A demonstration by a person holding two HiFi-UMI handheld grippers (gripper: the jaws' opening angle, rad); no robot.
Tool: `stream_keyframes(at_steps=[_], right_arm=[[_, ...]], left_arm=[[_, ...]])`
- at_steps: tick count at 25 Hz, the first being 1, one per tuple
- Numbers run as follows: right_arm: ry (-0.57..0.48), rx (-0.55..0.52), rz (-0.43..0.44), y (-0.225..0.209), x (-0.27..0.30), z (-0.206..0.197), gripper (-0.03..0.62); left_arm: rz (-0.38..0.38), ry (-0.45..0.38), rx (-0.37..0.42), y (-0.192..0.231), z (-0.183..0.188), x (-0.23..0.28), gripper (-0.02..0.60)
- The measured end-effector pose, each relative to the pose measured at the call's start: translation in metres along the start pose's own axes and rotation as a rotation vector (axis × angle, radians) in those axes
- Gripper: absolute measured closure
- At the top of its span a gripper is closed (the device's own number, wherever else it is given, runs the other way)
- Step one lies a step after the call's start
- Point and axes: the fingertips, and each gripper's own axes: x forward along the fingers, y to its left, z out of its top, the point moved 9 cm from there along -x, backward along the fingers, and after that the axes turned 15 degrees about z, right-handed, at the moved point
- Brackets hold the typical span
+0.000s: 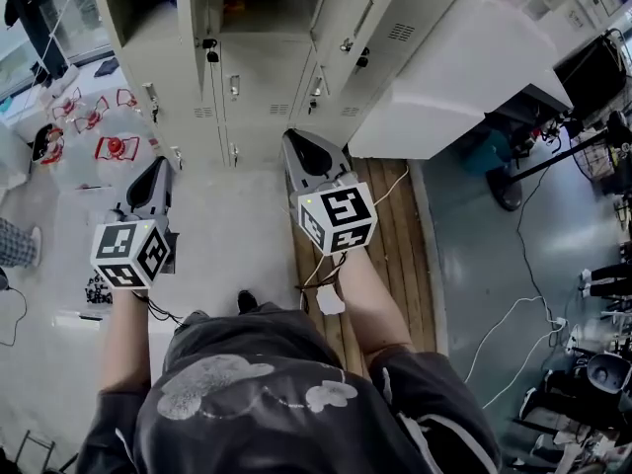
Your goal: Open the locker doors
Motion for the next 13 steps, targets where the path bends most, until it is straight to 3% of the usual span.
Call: stream_keyframes(at_steps=[6, 13], right_arm=[[0.029, 0.055, -0.028, 0.003, -0.015, -0.026, 0.565], [0.012, 0.048, -0.046, 0.024, -0.020, -0.025, 0.565]], left_arm=[[-0.005, 0.028, 0.010, -0.011, -0.014, -0.004, 0.572], [0.001, 0.062, -0.013, 0.000, -0.032, -0.032, 0.572]])
